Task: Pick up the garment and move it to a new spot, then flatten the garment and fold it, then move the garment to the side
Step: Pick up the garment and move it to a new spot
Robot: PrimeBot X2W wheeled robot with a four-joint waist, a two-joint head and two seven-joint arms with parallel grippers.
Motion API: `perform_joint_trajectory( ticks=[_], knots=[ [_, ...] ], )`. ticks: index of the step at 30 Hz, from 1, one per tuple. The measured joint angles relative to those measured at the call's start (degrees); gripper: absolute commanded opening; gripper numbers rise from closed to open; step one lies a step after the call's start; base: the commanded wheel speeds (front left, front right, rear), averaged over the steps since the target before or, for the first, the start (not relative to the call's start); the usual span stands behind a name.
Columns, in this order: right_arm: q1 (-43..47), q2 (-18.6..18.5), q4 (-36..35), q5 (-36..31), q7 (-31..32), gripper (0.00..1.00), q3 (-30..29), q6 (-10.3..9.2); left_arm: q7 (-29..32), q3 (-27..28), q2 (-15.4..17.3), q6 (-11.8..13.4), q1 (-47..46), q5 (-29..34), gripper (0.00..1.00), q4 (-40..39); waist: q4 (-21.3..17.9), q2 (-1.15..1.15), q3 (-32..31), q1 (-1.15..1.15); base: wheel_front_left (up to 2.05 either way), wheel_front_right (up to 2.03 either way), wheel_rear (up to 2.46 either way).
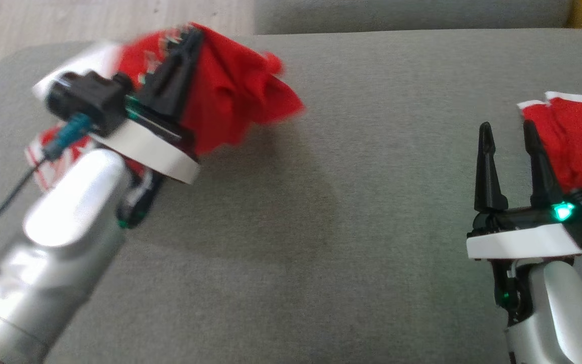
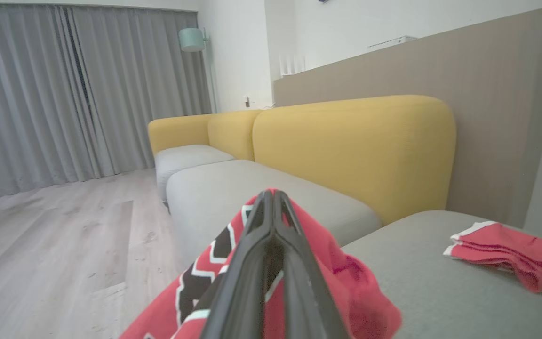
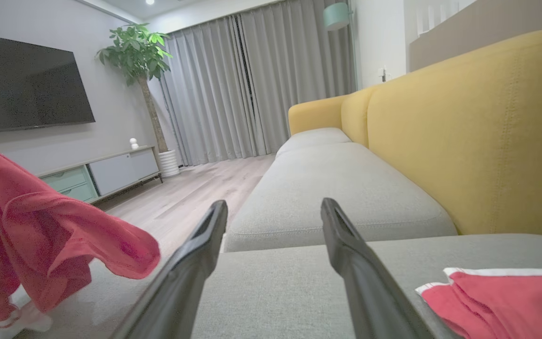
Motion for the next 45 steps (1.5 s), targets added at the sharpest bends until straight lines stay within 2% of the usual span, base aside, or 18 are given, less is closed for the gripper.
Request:
perform_joint_trajectory(
  ticks=[6,9,10,11,15,19,28,34,38,43,45],
  knots=[
    [0.0,0.0,0.0,1.1,0.0,1.0,0.7,0.0,1.8,-2.5,-4.0,2.4,1.5,0.0,0.0,-5.0,-4.2,0.0,-0.7,0.0,0.0,0.0,0.0],
    [0.0,0.0,0.0,1.1,0.0,1.0,0.8,0.0,2.7,-4.2,-6.7,2.6,1.5,0.0,0.0,-5.9,-6.3,0.0,-0.7,0.0,0.0,0.0,0.0],
    [0.0,0.0,0.0,1.3,0.0,1.0,0.7,0.0,2.8,-4.5,-7.6,3.0,1.6,0.0,0.21,-5.8,-7.0,0.0,-0.6,0.01,0.0,0.0,0.0],
    [-0.1,0.0,0.0,1.5,0.0,1.0,0.6,0.0,2.7,-4.8,-8.4,3.3,1.8,0.0,1.0,-5.8,-7.6,0.0,-0.5,0.01,0.0,0.0,0.0],
    [-0.1,0.0,0.0,1.5,0.0,1.0,0.3,0.0,2.2,-5.5,-10.4,3.5,1.9,0.7,1.0,-4.8,-9.4,0.0,0.1,0.01,0.0,0.0,0.0],
    [-0.1,0.0,-0.1,1.5,0.0,1.0,-0.1,0.0,1.1,-4.7,-9.6,4.9,2.1,2.1,1.0,-3.3,-9.2,0.0,0.4,0.02,0.0,0.0,0.0],
    [0.4,0.0,-0.4,1.4,0.0,1.0,-1.2,0.0,0.0,3.6,-4.1,8.1,8.6,3.7,1.0,-6.6,-5.5,0.0,-0.6,0.01,0.0,0.0,0.0],
    [2.9,0.0,-0.7,0.4,0.0,1.0,-2.7,0.0,-0.3,10.1,-1.6,9.2,20.4,7.6,1.0,-13.5,-1.8,0.0,-2.4,0.01,0.0,0.0,0.0],
    [5.4,0.0,-0.8,-0.1,0.0,1.0,-3.4,0.0,-0.3,14.9,-2.3,9.6,29.5,9.4,1.0,-17.0,0.4,0.0,-4.0,0.01,0.0,0.0,0.0],
    [6.3,0.1,-0.8,-0.2,0.0,1.0,-3.6,0.0,-0.3,21.0,-6.0,9.9,38.3,13.0,1.0,-20.9,1.7,0.0,-5.6,0.0,0.0,0.0,0.0],
    [6.5,0.1,-0.8,-0.2,0.0,1.0,-3.5,0.0,-0.3,22.8,-7.5,9.1,40.5,14.5,1.0,-21.5,1.7,0.0,-5.9,0.0,0.0,0.0,0.0]
  ],
)
